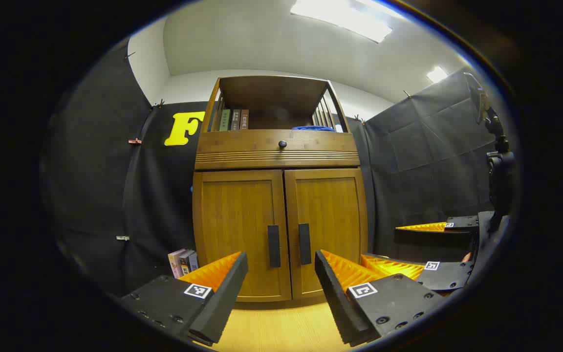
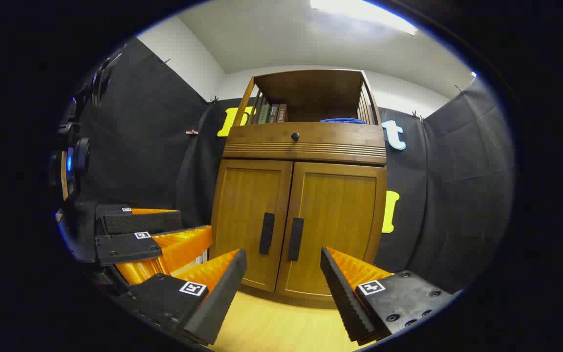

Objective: Open the right door of the double-door shoe cabinet with the right hand, and open the left door with the left hand.

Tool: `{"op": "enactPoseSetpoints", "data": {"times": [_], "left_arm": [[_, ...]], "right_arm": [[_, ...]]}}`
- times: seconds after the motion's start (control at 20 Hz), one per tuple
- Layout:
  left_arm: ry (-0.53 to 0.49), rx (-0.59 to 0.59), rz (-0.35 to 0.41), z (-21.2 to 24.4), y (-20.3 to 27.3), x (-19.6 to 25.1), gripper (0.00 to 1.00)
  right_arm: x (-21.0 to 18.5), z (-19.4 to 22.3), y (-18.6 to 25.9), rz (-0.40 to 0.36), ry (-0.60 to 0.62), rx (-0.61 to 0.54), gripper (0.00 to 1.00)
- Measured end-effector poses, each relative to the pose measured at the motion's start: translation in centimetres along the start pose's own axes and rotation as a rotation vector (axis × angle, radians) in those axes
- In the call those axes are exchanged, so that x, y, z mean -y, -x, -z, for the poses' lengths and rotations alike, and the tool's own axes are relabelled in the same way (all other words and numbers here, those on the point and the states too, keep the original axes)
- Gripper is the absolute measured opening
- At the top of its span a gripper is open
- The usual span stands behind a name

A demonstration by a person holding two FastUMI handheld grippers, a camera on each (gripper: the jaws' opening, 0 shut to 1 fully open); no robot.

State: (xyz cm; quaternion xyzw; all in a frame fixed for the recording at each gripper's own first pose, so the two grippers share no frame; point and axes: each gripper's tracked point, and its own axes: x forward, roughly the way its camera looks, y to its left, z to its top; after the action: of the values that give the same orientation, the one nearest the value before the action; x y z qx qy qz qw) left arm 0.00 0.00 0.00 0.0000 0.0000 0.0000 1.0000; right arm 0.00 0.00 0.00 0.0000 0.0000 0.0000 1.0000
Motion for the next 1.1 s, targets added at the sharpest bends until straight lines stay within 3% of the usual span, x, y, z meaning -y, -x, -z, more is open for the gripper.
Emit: {"op": "enactPoseSetpoints", "data": {"times": [1.1], "left_arm": [[0.026, 0.011, -0.030, 0.3, -0.4, -0.8, 0.86]], "right_arm": [[1.5, 0.4, -1.2, 0.008, -0.019, 0.001, 0.96]]}}
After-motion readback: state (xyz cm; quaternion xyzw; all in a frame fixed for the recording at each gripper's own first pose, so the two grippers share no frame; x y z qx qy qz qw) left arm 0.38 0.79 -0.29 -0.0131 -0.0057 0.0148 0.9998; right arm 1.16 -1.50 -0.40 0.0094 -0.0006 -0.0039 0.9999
